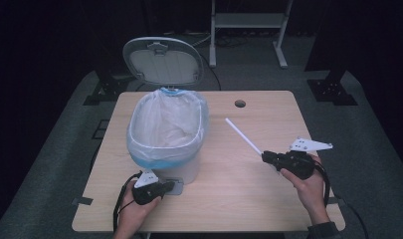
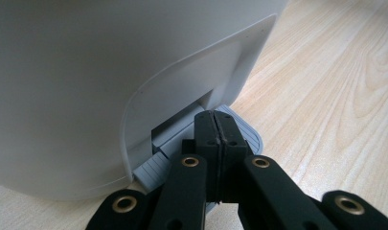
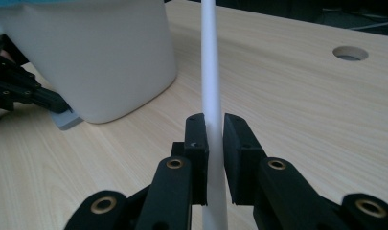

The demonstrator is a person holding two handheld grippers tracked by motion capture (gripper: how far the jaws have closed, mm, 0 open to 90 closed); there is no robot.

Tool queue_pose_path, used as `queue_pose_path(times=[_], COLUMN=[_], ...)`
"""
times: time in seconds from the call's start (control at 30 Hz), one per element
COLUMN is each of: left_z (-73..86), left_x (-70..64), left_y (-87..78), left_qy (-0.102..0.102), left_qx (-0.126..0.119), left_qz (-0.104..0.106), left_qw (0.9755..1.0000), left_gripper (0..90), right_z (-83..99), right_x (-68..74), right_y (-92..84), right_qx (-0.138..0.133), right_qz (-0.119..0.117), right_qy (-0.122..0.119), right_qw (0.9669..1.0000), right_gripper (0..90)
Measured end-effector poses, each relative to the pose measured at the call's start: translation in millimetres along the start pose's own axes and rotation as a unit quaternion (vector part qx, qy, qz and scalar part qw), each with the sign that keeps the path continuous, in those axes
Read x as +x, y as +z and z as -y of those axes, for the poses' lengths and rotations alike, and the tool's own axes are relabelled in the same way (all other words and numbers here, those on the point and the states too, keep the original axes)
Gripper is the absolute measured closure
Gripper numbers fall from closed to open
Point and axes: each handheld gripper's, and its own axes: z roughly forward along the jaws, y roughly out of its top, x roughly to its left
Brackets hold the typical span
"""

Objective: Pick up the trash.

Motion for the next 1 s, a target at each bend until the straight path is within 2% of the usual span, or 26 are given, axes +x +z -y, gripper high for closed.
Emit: queue_pose_path(times=[0.27, 0.5, 0.8, 1.0], left_z=[-0.1, 0.0, -0.1, -0.1], left_x=[0.2, -0.2, 0.1, 0.4], left_y=[-0.1, 0.0, -0.3, -0.2], left_qy=[0.001, 0.0, 0.0, -0.001], left_qx=[0.0, 0.0, 0.001, 0.001], left_qz=[-0.001, -0.001, 0.0, 0.001], left_qw=[1.0, 1.0, 1.0, 1.0], left_gripper=[90.0, 90.0, 90.0, 90.0], right_z=[-11.9, -24.8, -42.7, -52.1], right_x=[6.8, 12.1, 17.8, 21.8], right_y=[-7.4, -19.0, -33.4, -40.2], right_qx=[-0.01, -0.03, -0.061, -0.072], right_qz=[-0.012, -0.025, -0.044, -0.049], right_qy=[-0.015, -0.023, -0.032, -0.043], right_qw=[0.9998, 0.999, 0.9966, 0.9953], right_gripper=[79.8, 79.8, 79.9, 79.9])
